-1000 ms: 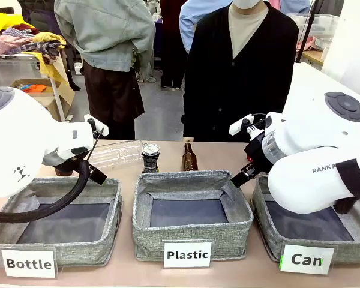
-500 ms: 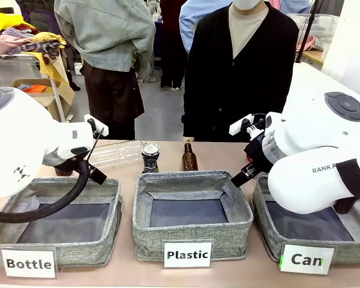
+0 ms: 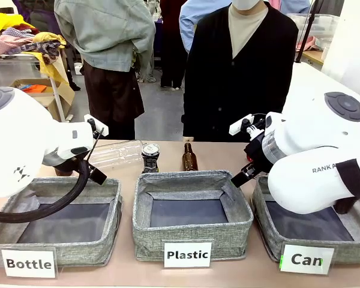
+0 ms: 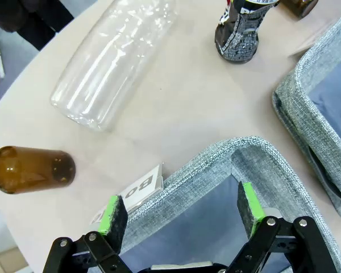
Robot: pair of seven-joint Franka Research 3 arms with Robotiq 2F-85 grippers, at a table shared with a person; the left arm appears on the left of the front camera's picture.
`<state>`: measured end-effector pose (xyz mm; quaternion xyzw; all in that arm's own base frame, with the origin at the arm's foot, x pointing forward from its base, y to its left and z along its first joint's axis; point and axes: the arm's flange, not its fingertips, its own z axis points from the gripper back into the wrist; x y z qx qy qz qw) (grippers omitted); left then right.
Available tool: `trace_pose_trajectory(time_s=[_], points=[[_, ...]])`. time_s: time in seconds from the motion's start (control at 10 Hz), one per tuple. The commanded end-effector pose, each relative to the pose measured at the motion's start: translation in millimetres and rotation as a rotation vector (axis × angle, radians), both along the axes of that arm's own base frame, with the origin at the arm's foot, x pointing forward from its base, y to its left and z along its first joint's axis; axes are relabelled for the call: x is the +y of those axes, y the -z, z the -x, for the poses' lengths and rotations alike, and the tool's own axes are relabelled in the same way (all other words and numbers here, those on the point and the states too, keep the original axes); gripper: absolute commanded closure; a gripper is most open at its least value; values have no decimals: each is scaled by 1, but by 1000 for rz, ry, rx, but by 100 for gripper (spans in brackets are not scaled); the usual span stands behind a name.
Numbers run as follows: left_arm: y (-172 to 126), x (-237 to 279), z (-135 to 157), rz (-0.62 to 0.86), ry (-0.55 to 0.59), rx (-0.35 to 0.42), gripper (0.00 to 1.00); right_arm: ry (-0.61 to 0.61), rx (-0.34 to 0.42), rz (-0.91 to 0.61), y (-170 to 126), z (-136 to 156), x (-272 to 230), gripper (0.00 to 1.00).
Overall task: Sort the can waste into the basket.
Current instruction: Pick up the can waste from the table and place it in the right Fabric basket.
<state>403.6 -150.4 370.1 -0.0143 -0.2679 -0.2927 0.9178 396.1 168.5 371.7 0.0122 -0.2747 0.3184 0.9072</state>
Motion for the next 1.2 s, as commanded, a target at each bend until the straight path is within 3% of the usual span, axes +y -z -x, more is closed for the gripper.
trace_pose_trajectory(time_s=[0.0, 0.5, 0.7, 0.8, 0.9, 1.0, 1.1], points=[[0, 0, 0, 0, 0, 0, 0, 1, 0, -1, 0, 0, 0, 0], [0, 0, 0, 0, 0, 0, 0, 0, 0, 0, 0, 0, 0, 0], [-14, -1, 9, 50, 33, 7, 0, -12, 2, -43, -19, 5, -2, 0], [-30, 1, 18, 104, 16, 27, 0, -2, 43, -66, -36, 9, -4, 0], [-53, -7, 26, 182, -111, 113, 0, 57, 63, -120, -57, 13, -8, 0], [-72, -7, 37, 233, -122, 192, 0, 159, 92, -196, -79, 18, -11, 0], [-99, -8, 53, 360, -14, 286, 0, 210, 142, -287, -102, 28, -20, 0]])
